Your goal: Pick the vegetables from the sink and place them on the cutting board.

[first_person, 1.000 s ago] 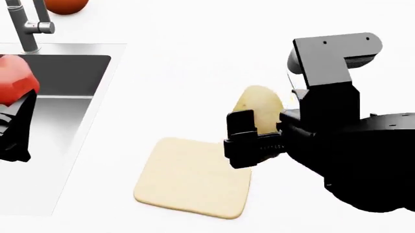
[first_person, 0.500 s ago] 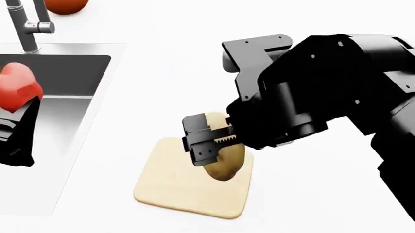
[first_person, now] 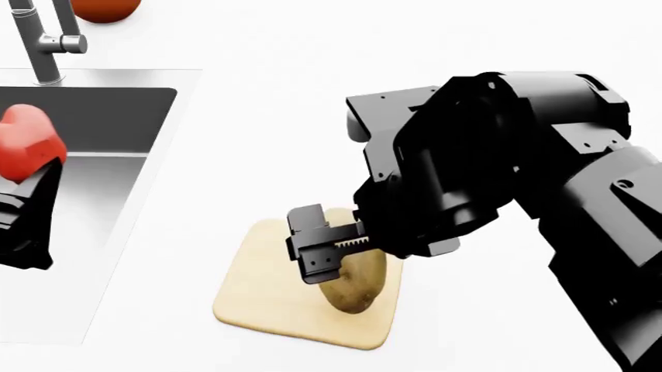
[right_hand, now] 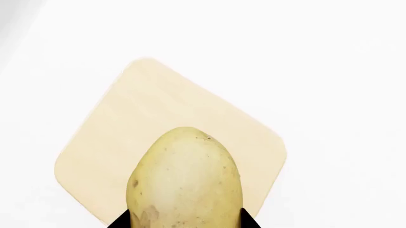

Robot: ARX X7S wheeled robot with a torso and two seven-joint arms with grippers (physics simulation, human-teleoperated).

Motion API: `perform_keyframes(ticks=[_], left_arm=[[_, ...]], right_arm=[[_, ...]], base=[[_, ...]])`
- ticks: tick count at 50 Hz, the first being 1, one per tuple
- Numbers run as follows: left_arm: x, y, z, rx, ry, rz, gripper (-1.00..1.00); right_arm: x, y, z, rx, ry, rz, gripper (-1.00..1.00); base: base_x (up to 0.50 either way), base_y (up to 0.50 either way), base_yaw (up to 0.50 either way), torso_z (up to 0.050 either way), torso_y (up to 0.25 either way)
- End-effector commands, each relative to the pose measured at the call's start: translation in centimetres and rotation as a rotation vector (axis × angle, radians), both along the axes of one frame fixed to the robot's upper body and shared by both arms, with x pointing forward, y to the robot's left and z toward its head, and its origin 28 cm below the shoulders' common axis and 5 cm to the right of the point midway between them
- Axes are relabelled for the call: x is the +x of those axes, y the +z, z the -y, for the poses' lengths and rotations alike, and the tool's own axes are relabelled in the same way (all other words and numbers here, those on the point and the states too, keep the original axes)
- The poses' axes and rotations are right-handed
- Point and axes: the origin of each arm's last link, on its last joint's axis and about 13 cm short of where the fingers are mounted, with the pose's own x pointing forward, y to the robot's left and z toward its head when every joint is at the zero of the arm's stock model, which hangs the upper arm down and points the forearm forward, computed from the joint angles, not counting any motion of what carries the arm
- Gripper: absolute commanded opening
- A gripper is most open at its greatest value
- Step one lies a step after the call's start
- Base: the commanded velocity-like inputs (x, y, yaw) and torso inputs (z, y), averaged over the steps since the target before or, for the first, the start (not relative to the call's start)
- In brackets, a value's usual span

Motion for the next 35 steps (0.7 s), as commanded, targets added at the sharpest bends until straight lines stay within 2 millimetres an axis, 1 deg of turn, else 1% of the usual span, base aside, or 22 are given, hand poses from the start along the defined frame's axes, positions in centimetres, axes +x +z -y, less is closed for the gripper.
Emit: perform_keyframes(ticks=[1,6,7,17,19,21,23,24,25,27,28,31,32,33,34,35], left_arm=[[-0.1,0.2,-0.2,-0.009,0.005,0.006,-1.0],[0.0,-0.1,-0.2,-0.007,0.006,0.001,-1.0],[-0.1,0.0,-0.2,-0.007,0.005,0.002,-1.0],[0.0,0.1,0.3,-0.006,-0.005,0.004,-1.0],[0.0,0.2,0.2,-0.006,-0.007,0.005,-1.0],[0.0,0.2,0.2,-0.006,-0.007,0.005,-1.0],[0.0,0.2,0.3,-0.004,-0.008,0.004,-1.0],[0.0,0.2,0.3,-0.004,-0.009,0.004,-1.0],[0.0,0.2,0.5,-0.005,-0.014,0.006,-1.0],[0.0,0.4,0.8,-0.007,-0.022,0.008,-1.0],[-0.1,0.4,0.7,-0.008,-0.028,0.009,-1.0],[-0.1,0.6,1.2,-0.005,-0.044,0.01,-1.0],[-0.1,0.6,1.5,0.003,-0.06,0.009,-1.0],[-0.2,0.7,1.7,0.005,-0.067,0.009,-1.0],[-0.2,0.8,2.0,0.013,-0.087,0.008,-1.0],[-0.2,0.8,2.5,0.017,-0.096,0.008,-1.0]], right_arm=[[0.5,-0.9,0.0,-0.001,-0.01,-0.018,-1.0],[0.4,-0.8,0.0,-0.001,-0.005,-0.021,-1.0],[0.4,-0.8,0.0,-0.003,-0.007,-0.018,1.0],[0.2,0.0,0.2,0.011,-0.034,0.007,1.0],[0.1,0.9,0.2,0.032,-0.028,0.029,1.0],[0.1,1.9,0.3,0.042,-0.025,0.08,1.0],[-0.1,3.8,0.6,0.08,-0.039,0.134,1.0],[-0.2,4.1,0.6,0.077,-0.037,0.145,1.0],[-0.3,5.0,0.8,0.092,-0.047,0.189,1.0],[-0.7,5.9,1.0,0.085,-0.054,0.253,1.0],[-1.1,6.2,1.2,0.11,-0.065,0.295,1.0],[-2.0,6.5,1.7,0.081,-0.093,0.396,1.0],[-2.4,6.6,2.0,0.058,-0.117,0.457,1.0],[-2.6,6.6,2.1,0.075,-0.134,0.474,1.0],[-3.1,6.7,2.4,0.038,-0.142,0.536,1.0],[-3.3,6.7,2.5,0.089,-0.159,0.552,1.0]], base=[[0.0,0.0,0.0,0.0,0.0],[0.0,0.0,0.0,0.0,0.0],[0.0,0.0,0.0,0.0,0.0],[0.0,0.0,0.0,0.0,0.0],[0.0,0.0,0.0,0.0,0.0],[0.0,0.0,0.0,0.0,0.0],[0.0,0.0,0.0,0.0,0.0],[0.0,0.0,0.0,0.0,0.0],[0.0,0.0,0.0,0.0,0.0],[0.0,0.0,0.0,0.008,0.0],[0.0,0.0,0.0,0.0,0.0],[0.0,0.0,0.0,0.0,0.0],[0.0,0.0,0.0,0.0,0.0],[0.0,0.0,0.0,0.0,0.0],[0.0,0.0,0.0,0.0,0.0],[0.0,0.0,0.0,0.0,0.0]])
